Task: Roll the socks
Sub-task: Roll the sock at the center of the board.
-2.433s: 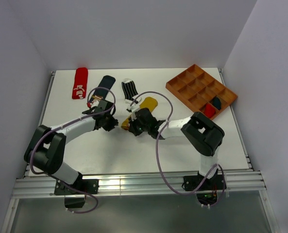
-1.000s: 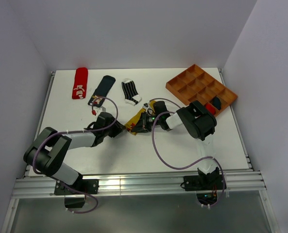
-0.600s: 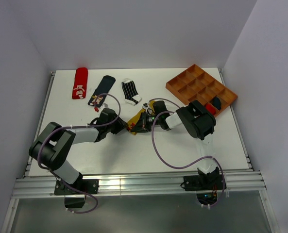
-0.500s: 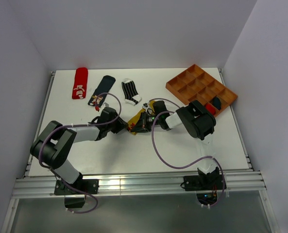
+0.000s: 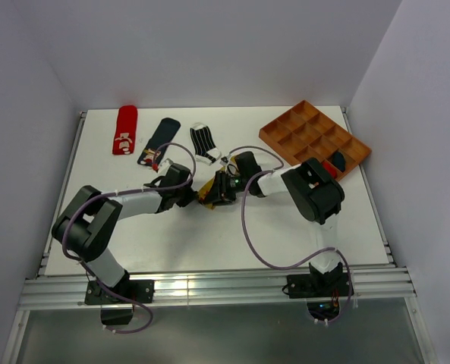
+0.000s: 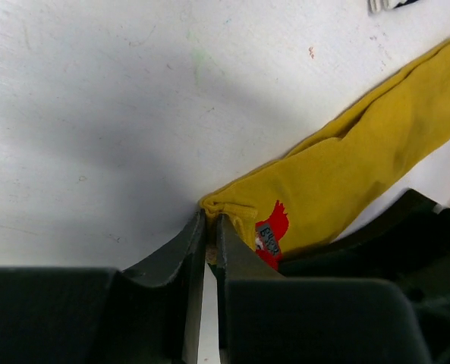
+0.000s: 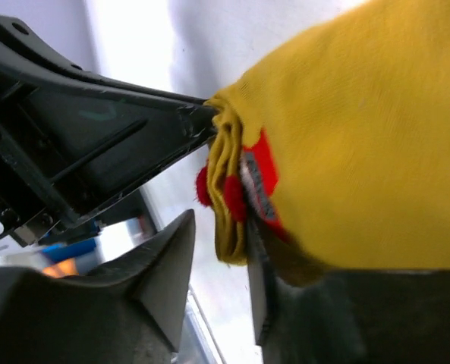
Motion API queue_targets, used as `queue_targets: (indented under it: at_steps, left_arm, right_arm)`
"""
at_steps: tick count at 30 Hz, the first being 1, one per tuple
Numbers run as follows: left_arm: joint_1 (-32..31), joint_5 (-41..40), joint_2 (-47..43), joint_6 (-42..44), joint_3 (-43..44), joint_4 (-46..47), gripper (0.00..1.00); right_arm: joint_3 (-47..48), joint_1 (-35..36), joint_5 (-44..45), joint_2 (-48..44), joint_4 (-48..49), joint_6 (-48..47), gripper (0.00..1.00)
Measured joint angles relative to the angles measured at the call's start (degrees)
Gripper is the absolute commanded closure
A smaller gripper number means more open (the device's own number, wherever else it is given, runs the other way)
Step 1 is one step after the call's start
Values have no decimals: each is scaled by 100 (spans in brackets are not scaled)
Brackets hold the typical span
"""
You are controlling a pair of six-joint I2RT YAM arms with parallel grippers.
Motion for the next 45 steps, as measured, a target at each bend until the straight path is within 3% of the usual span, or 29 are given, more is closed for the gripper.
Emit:
queue_targets:
  at_steps: [6,12,14,21,29,38,45]
  left_arm:
    - [-26,-74,50,-13,149,-208,88]
    - [-116,-205,90,59,264,-363,88]
    - [-146,-254,107,83,304,-404,88]
    - [-201,-365,122,109,367,-496,88]
    - [-225,-428,122,111,378,-518,88]
    - [-240,-461,122,127,378,-518,88]
    - [-256,-479,144,149,433,-577,88]
  right_arm:
    - [-50,63,887,-739,-973,-780,56]
    - [-306,181,1829,-1644,-1679,-1309,72]
    - [-310,273,1989,-1864,-1718,-1377,79]
    - [-291,472,1860,-1838,-1335,-1300,82]
    - [-356,487,1567,-1010,-581,-999,84]
    - [-807,398,1696,-1001,-4,-881,82]
    - [-804,601,2105,-1257,-221,-1558,70]
